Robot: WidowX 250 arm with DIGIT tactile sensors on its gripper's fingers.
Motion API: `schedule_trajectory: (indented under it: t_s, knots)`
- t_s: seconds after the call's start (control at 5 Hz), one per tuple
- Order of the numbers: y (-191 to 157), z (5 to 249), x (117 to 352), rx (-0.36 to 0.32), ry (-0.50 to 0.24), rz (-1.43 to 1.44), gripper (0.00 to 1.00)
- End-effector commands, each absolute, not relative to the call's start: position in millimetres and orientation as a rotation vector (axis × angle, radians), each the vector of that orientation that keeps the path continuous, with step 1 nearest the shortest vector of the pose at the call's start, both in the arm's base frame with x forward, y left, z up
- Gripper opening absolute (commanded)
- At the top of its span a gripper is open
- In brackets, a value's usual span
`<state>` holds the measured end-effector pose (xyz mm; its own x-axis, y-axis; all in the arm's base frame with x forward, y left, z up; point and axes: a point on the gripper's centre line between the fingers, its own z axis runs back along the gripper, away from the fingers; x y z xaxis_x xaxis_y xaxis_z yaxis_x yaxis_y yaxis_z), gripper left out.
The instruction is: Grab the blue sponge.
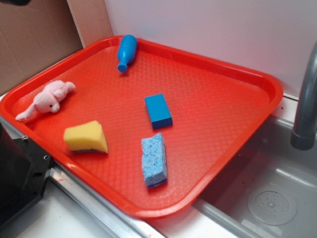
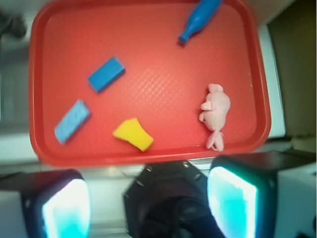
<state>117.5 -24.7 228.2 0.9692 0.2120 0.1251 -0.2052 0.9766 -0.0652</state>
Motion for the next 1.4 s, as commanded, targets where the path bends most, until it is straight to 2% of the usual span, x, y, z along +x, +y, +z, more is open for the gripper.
schedule_trajectory:
  t_s: [0.0,0.2,0.4,0.6,0.8,1.2]
  knots:
    - [-49,203,140,-0.092,-0.134,0.568,1.0]
    - [-65,181,157,-0.204,-0.09,0.724,1.0]
    - [-82,159,166,-0.199,-0.089,0.848,1.0]
    - [-99,130,173,-0.239,-0.029,0.982,1.0]
    - [-116,104,170,-0.169,-0.027,0.993,1.0]
    - [-132,59,173,-0.12,-0.04,1.019,1.0]
